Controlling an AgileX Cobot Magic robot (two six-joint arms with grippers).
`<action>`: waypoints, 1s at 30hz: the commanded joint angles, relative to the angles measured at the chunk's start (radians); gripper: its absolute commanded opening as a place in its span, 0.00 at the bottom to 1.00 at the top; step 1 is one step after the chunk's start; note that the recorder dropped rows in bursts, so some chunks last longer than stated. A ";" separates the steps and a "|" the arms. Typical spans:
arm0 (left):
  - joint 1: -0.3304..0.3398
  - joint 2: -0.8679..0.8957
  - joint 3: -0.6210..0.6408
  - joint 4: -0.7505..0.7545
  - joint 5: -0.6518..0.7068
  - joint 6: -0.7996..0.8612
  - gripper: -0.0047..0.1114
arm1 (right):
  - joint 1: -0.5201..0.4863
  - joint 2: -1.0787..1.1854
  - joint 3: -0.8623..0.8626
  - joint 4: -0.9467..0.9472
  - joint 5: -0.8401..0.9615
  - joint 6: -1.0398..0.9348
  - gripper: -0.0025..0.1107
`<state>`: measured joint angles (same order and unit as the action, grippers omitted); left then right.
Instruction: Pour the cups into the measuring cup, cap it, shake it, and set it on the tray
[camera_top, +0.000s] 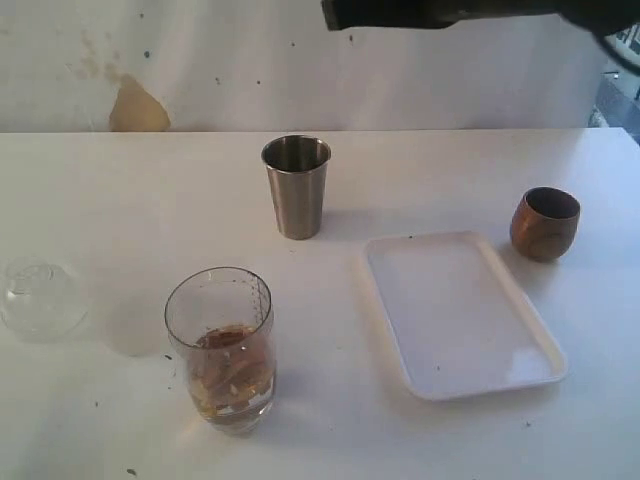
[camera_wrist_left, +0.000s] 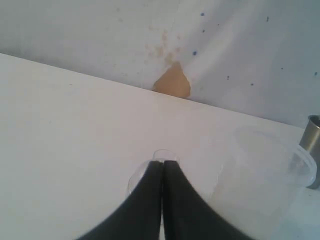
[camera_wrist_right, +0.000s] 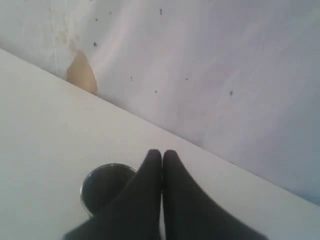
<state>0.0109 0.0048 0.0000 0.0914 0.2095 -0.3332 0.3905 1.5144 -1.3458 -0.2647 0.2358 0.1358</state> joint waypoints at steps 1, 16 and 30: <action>0.001 -0.005 0.000 0.006 -0.015 -0.003 0.05 | 0.044 -0.172 0.112 0.035 0.017 -0.001 0.02; 0.001 -0.005 0.000 0.006 -0.015 -0.003 0.05 | 0.217 -0.653 0.511 0.302 0.215 -0.001 0.02; 0.001 -0.005 0.000 0.006 -0.015 -0.003 0.05 | 0.213 -0.787 0.695 0.265 -0.071 -0.059 0.02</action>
<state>0.0109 0.0048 0.0000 0.0914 0.2095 -0.3332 0.6053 0.7804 -0.7330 0.0225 0.3371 0.1039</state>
